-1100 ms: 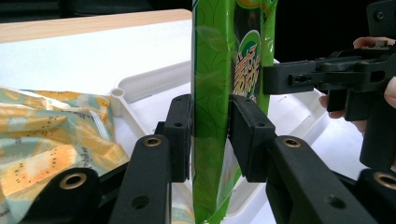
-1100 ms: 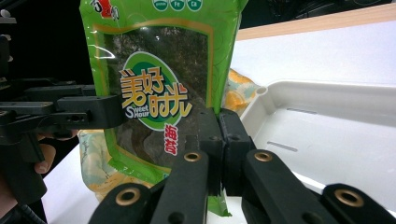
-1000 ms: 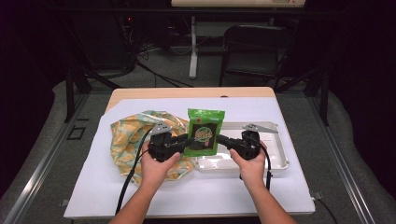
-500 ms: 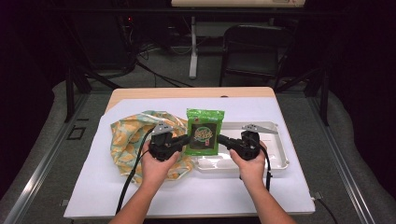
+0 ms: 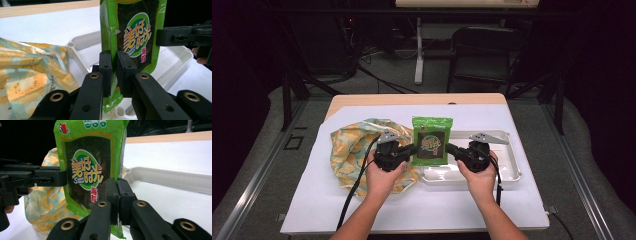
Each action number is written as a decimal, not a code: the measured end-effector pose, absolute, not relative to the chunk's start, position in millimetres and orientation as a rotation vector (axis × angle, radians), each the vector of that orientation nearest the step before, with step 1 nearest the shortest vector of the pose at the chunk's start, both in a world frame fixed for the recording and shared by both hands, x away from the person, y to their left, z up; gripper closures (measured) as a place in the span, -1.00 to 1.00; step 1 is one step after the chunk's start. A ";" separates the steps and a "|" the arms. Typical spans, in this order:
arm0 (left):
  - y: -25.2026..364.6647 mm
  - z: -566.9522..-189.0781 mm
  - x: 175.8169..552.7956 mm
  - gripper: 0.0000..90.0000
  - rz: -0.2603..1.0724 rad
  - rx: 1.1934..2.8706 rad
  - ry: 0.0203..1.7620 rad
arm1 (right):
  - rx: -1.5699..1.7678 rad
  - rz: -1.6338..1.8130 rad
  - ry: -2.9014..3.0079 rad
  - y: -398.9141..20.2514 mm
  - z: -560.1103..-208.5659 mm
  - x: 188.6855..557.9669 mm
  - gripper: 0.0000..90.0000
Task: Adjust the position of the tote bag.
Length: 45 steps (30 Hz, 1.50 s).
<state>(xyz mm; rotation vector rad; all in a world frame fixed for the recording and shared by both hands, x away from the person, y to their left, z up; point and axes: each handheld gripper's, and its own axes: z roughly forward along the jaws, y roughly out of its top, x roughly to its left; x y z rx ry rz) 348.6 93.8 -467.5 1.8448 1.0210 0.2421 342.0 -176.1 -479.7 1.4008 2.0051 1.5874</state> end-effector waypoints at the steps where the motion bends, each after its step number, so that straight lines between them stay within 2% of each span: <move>1: 93.8 -467.5 348.6 0.83 0.242 1.845 1.021 | 1.401 1.587 2.005 -176.1 -479.7 342.0 0.97; 25: 86.1 -463.4 355.8 0.76 0.234 1.840 1.029 | 1.406 1.562 1.956 -177.6 -474.8 344.0 0.91; 45: 69.6 -462.0 369.4 0.80 0.246 1.842 1.041 | 1.441 1.516 1.913 -185.9 -476.5 354.4 0.90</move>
